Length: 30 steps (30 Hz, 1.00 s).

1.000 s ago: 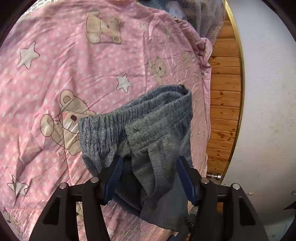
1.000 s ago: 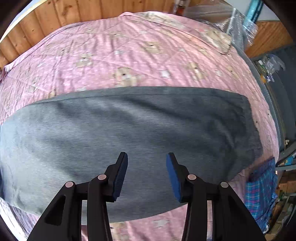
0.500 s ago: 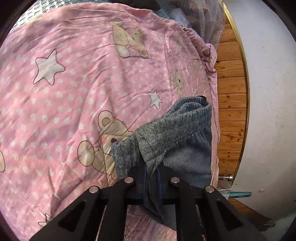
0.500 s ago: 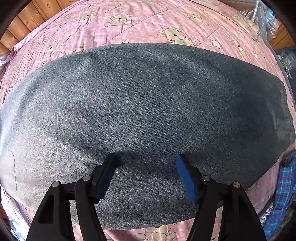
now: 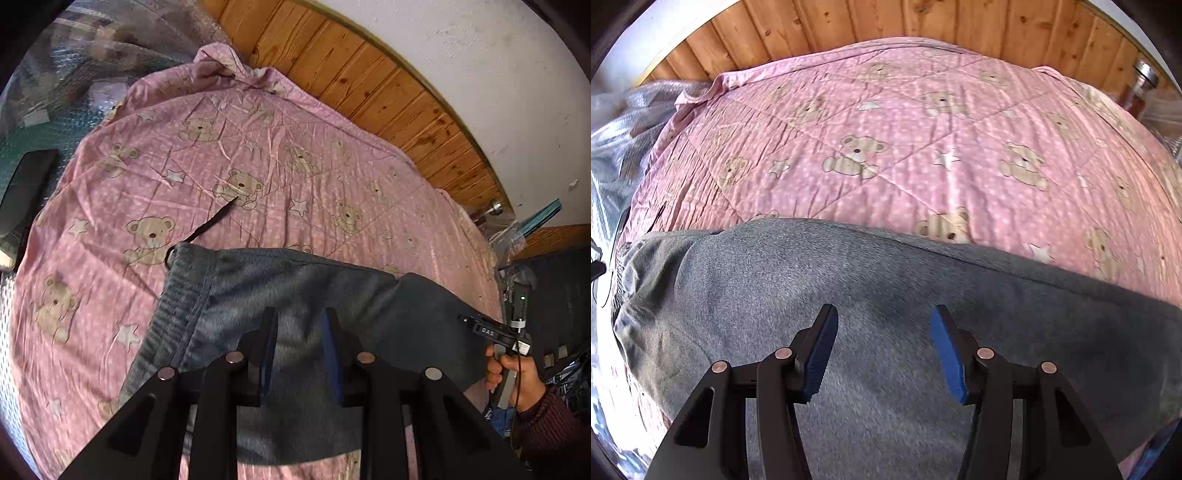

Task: Fold clothes

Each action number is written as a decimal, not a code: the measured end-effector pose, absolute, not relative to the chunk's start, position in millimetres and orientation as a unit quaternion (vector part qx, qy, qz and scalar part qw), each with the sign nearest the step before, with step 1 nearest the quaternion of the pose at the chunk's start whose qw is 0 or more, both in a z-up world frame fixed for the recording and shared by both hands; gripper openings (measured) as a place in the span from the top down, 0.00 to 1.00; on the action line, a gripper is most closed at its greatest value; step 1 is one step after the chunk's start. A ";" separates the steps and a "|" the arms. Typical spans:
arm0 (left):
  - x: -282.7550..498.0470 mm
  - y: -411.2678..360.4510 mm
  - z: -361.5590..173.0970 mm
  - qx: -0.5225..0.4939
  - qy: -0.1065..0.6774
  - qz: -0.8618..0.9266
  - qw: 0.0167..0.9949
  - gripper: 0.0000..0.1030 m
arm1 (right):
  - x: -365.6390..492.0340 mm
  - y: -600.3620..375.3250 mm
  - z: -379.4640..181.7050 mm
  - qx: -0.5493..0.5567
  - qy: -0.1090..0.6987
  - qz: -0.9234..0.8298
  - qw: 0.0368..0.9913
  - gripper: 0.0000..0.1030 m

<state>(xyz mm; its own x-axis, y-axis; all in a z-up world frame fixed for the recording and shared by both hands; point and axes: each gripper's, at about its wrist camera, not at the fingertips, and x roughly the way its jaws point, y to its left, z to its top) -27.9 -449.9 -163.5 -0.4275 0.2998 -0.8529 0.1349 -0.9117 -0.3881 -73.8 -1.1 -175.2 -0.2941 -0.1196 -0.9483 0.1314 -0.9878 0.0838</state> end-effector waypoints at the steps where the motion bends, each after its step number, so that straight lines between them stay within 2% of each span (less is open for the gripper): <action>1: -38.4 -456.2 -180.6 -0.547 -0.191 0.815 0.014 0.75 | -76.3 0.5 -184.0 0.591 0.009 -0.803 0.077 0.50; 2: -47.8 -464.3 -198.1 -0.562 -0.181 0.807 -0.023 0.75 | -77.1 8.9 -191.5 0.586 0.008 -0.807 0.079 0.51; 4: -51.5 -489.6 -213.2 -0.557 -0.229 0.796 -0.055 0.96 | -76.8 21.3 -199.2 0.574 0.015 -0.813 0.098 0.53; 5: -52.7 -502.6 -219.9 -0.553 -0.255 0.790 -0.068 0.96 | -75.9 23.2 -198.4 0.569 0.027 -0.814 0.115 0.54; 7: -53.7 -501.7 -212.3 -0.553 -0.255 0.789 -0.078 0.96 | -72.1 28.7 -186.5 0.571 0.060 -0.810 0.114 0.55; 11: -40.8 -472.2 -182.2 -0.543 -0.251 0.801 -0.017 0.92 | -31.6 105.8 -127.0 0.517 -0.024 -0.851 0.089 0.55; 13: -33.0 -454.7 -178.0 -0.551 -0.244 0.798 0.020 0.86 | 0.6 168.8 -122.2 0.509 -0.060 -0.859 0.015 0.55; 15: -27.0 -439.0 -179.5 -0.561 -0.225 0.795 0.042 0.84 | 16.4 237.5 -131.9 0.515 -0.082 -0.850 -0.081 0.55; 19: -23.2 -437.5 -214.8 -0.604 -0.198 0.772 -0.017 0.83 | 14.0 363.8 -174.3 0.547 -0.120 -0.799 -0.218 0.59; 21: -22.7 -442.8 -224.9 -0.610 -0.204 0.765 -0.045 0.84 | 0.7 390.4 -190.2 0.545 -0.136 -0.800 -0.208 0.56; 25: -27.0 -431.9 -207.6 -0.610 -0.199 0.764 -0.066 0.84 | -6.6 407.3 -163.2 0.539 -0.163 -0.810 -0.166 0.57; 27: -29.2 -409.5 -185.7 -0.595 -0.201 0.777 -0.044 0.84 | 10.0 403.9 -134.3 0.510 -0.159 -0.831 -0.153 0.57; 30: -27.5 -358.2 -161.7 -0.584 -0.217 0.782 0.028 0.83 | 43.3 397.2 -121.7 0.498 -0.162 -0.842 -0.131 0.57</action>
<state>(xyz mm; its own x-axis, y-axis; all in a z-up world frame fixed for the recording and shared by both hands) -27.5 -358.2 -161.7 -0.3172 0.2975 -0.9005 0.2095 -0.9041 -0.3724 43.3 397.2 -121.7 -0.4692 0.0597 -0.8811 -0.3818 -0.9134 0.1414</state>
